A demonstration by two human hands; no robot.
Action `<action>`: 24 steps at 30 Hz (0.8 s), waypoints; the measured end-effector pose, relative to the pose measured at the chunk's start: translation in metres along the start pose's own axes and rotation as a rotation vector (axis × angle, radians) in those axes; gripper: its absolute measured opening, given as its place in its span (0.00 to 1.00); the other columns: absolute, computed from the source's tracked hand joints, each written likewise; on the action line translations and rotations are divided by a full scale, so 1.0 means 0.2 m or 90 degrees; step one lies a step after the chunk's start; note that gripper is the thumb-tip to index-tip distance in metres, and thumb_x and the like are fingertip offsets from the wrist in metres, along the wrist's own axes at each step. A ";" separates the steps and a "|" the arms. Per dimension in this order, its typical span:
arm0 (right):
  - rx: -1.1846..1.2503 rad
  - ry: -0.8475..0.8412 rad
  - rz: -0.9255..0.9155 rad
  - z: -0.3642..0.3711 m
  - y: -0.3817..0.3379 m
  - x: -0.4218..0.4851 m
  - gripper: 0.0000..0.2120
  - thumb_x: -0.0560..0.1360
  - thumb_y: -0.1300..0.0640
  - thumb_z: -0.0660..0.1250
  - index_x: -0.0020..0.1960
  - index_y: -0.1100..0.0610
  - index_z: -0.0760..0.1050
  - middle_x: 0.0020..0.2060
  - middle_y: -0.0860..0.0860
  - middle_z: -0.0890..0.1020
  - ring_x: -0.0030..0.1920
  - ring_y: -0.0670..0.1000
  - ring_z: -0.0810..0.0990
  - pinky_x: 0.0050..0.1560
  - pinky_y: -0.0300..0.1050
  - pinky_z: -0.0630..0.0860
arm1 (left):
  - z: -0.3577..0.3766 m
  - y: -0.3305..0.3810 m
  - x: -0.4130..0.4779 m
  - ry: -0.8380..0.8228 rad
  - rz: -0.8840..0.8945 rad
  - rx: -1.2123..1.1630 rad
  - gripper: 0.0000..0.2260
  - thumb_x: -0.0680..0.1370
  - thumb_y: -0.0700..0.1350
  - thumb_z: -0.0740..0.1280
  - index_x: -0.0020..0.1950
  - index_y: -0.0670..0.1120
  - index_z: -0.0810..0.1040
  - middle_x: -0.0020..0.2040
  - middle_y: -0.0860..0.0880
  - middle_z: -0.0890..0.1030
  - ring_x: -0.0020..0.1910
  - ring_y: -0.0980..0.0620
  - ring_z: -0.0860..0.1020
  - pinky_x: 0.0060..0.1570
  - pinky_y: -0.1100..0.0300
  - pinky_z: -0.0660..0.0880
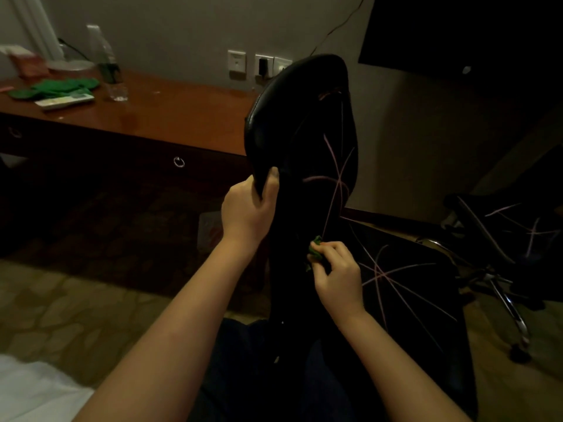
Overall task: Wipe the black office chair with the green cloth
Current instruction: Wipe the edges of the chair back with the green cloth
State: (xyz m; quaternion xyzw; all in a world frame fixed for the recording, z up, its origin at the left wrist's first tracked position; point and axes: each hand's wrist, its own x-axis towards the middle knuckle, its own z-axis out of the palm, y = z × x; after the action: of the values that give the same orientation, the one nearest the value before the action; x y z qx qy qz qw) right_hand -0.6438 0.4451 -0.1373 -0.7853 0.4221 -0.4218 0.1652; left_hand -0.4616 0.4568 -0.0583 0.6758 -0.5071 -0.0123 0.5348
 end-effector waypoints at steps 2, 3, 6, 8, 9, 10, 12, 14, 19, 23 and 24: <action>0.006 -0.011 0.005 0.00 0.00 -0.01 0.13 0.71 0.71 0.71 0.54 0.61 0.82 0.47 0.49 0.79 0.51 0.48 0.79 0.56 0.26 0.70 | 0.00 0.00 0.00 0.000 0.000 -0.008 0.25 0.78 0.65 0.48 0.30 0.50 0.65 0.25 0.51 0.70 0.25 0.52 0.71 0.21 0.65 0.59; 0.012 -0.016 0.007 -0.01 0.00 -0.01 0.13 0.71 0.70 0.71 0.54 0.61 0.82 0.47 0.48 0.79 0.51 0.47 0.79 0.56 0.25 0.69 | 0.00 0.00 0.01 -0.001 0.002 -0.011 0.25 0.78 0.65 0.48 0.30 0.50 0.65 0.25 0.51 0.70 0.26 0.53 0.72 0.21 0.65 0.61; 0.042 -0.009 0.027 -0.03 -0.03 0.01 0.11 0.72 0.69 0.71 0.53 0.60 0.82 0.46 0.46 0.78 0.50 0.46 0.80 0.52 0.22 0.68 | 0.00 0.00 0.01 -0.003 0.003 -0.006 0.24 0.79 0.64 0.49 0.30 0.51 0.65 0.25 0.52 0.70 0.25 0.55 0.72 0.21 0.65 0.61; 0.064 0.021 0.031 -0.05 -0.08 0.04 0.10 0.72 0.68 0.72 0.52 0.60 0.82 0.46 0.47 0.79 0.49 0.47 0.80 0.50 0.22 0.68 | -0.01 0.00 0.01 -0.009 -0.001 -0.001 0.23 0.80 0.63 0.50 0.30 0.51 0.65 0.25 0.52 0.70 0.24 0.56 0.71 0.21 0.65 0.59; 0.078 0.038 0.023 -0.06 -0.11 0.06 0.10 0.72 0.67 0.72 0.53 0.60 0.82 0.47 0.48 0.80 0.50 0.47 0.81 0.51 0.23 0.69 | -0.01 -0.01 0.01 -0.013 -0.003 0.001 0.23 0.80 0.62 0.51 0.30 0.51 0.66 0.25 0.52 0.70 0.24 0.56 0.71 0.21 0.65 0.58; 0.092 0.054 0.010 -0.08 -0.15 0.09 0.11 0.72 0.66 0.72 0.54 0.59 0.81 0.49 0.49 0.81 0.51 0.46 0.80 0.52 0.25 0.70 | -0.01 -0.01 0.01 -0.016 -0.003 0.004 0.23 0.80 0.63 0.50 0.30 0.51 0.66 0.25 0.52 0.70 0.23 0.55 0.70 0.22 0.65 0.57; 0.106 0.078 -0.035 -0.12 -0.24 0.18 0.15 0.72 0.65 0.72 0.58 0.59 0.79 0.54 0.50 0.80 0.56 0.45 0.78 0.58 0.29 0.71 | -0.02 -0.01 0.01 -0.017 0.004 0.011 0.24 0.80 0.62 0.50 0.31 0.50 0.67 0.26 0.51 0.72 0.23 0.55 0.71 0.23 0.62 0.59; 0.113 0.084 -0.086 -0.15 -0.33 0.28 0.19 0.73 0.66 0.70 0.64 0.59 0.77 0.60 0.52 0.78 0.63 0.46 0.74 0.65 0.32 0.67 | -0.02 0.00 0.00 -0.015 0.012 0.017 0.23 0.80 0.62 0.51 0.33 0.49 0.70 0.28 0.49 0.75 0.26 0.53 0.74 0.24 0.60 0.60; 0.100 0.017 -0.137 -0.13 -0.46 0.37 0.17 0.75 0.67 0.67 0.63 0.61 0.78 0.62 0.53 0.77 0.65 0.49 0.74 0.68 0.39 0.69 | -0.02 0.00 0.00 -0.006 0.017 0.020 0.25 0.79 0.63 0.51 0.43 0.46 0.79 0.34 0.46 0.80 0.33 0.47 0.78 0.27 0.58 0.63; 0.053 0.030 -0.105 -0.09 -0.39 0.32 0.14 0.70 0.69 0.69 0.55 0.61 0.80 0.55 0.53 0.80 0.59 0.52 0.77 0.63 0.40 0.73 | -0.02 0.00 0.00 -0.002 0.002 0.017 0.22 0.80 0.63 0.51 0.33 0.53 0.71 0.28 0.53 0.75 0.27 0.56 0.74 0.24 0.61 0.60; 0.044 0.024 -0.096 -0.09 -0.37 0.30 0.14 0.69 0.69 0.69 0.53 0.61 0.80 0.54 0.53 0.80 0.58 0.52 0.78 0.61 0.38 0.72 | -0.02 0.00 0.00 -0.003 0.002 0.020 0.21 0.80 0.63 0.51 0.32 0.54 0.68 0.27 0.53 0.73 0.25 0.57 0.72 0.24 0.62 0.58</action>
State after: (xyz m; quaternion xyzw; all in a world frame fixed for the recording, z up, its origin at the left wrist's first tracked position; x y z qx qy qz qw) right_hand -0.6017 0.4421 -0.0503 -0.8005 0.3502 -0.4622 0.1517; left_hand -0.4597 0.4606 -0.0564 0.6833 -0.5098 -0.0052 0.5227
